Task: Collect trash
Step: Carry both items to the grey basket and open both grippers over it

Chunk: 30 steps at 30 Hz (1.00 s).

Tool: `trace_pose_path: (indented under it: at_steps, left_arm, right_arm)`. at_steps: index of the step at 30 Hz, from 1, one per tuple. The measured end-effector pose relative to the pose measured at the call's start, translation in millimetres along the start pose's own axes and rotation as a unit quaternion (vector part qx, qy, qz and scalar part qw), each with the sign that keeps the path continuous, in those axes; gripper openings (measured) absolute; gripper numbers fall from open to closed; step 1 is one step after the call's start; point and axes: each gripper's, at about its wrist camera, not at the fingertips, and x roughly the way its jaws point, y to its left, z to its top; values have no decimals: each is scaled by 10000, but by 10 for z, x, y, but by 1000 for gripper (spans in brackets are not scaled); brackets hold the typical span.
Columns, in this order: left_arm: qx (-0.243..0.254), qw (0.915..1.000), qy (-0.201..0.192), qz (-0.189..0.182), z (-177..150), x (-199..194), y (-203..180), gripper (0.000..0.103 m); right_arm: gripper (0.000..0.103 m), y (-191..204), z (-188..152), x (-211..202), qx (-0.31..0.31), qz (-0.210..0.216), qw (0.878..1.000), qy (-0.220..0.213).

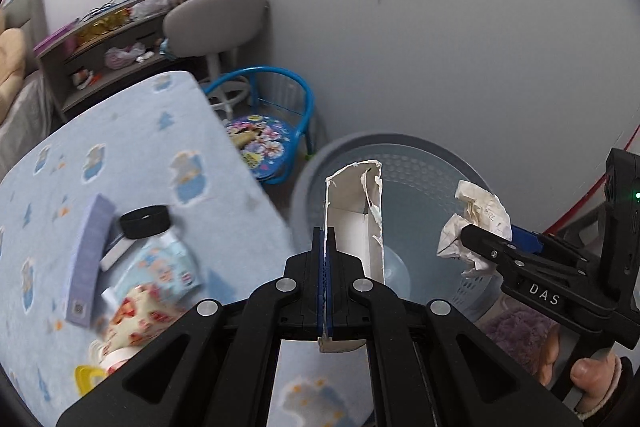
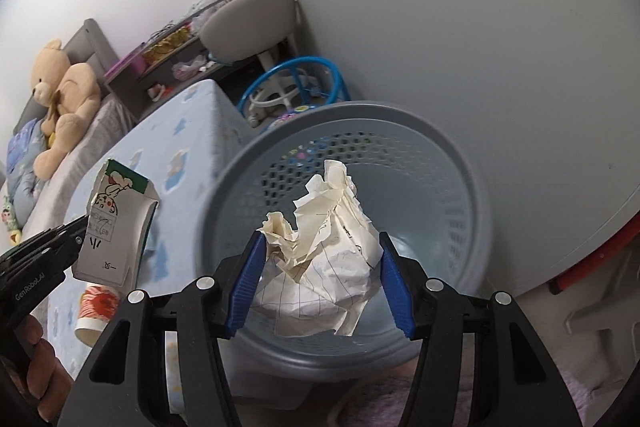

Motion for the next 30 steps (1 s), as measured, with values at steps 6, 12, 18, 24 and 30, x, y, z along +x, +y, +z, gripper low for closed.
trace_pose_path:
  at_steps: [6, 12, 18, 24, 30]
  left_arm:
    - [184, 9993, 286, -158, 96, 331, -282, 1]
    - [197, 9989, 397, -121, 87, 437, -405, 2]
    - [151, 9994, 310, -46, 106, 448, -395, 43]
    - [145, 9995, 262, 79, 97, 430, -392, 48]
    - [50, 9995, 270, 129, 76, 421, -360, 51]
  right_arm:
    - [55, -237, 33, 153, 234, 86, 9997, 75]
    - [57, -315, 30, 270, 289, 195, 9993, 155]
    - [68, -345, 51, 261, 352, 211, 9991, 94]
    - [72, -350, 57, 280, 362, 208, 9991, 106]
    - [76, -361, 36, 260, 310, 167, 9993, 93]
